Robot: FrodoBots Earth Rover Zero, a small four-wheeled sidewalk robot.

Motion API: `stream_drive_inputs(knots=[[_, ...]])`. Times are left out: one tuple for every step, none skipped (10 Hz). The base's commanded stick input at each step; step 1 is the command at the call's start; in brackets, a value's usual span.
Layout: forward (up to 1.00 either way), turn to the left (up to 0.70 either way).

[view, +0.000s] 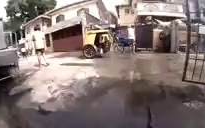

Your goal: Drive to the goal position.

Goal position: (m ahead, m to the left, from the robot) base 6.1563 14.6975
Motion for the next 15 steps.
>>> stream_drive_inputs(knots=[[0.7, 0.0], [0.7, 0.0], [0.7, 0.0], [0.7, 0.0], [0.7, 0.0], [0.7, 0.0], [0.7, 0.05], [0.7, 0.27], [0.7, 0.27], [0.7, 0.16], [0.7, 0.0], [0.7, 0.11], [0.7, 0.27], [0.7, 0.27], [0.7, 0.27]])
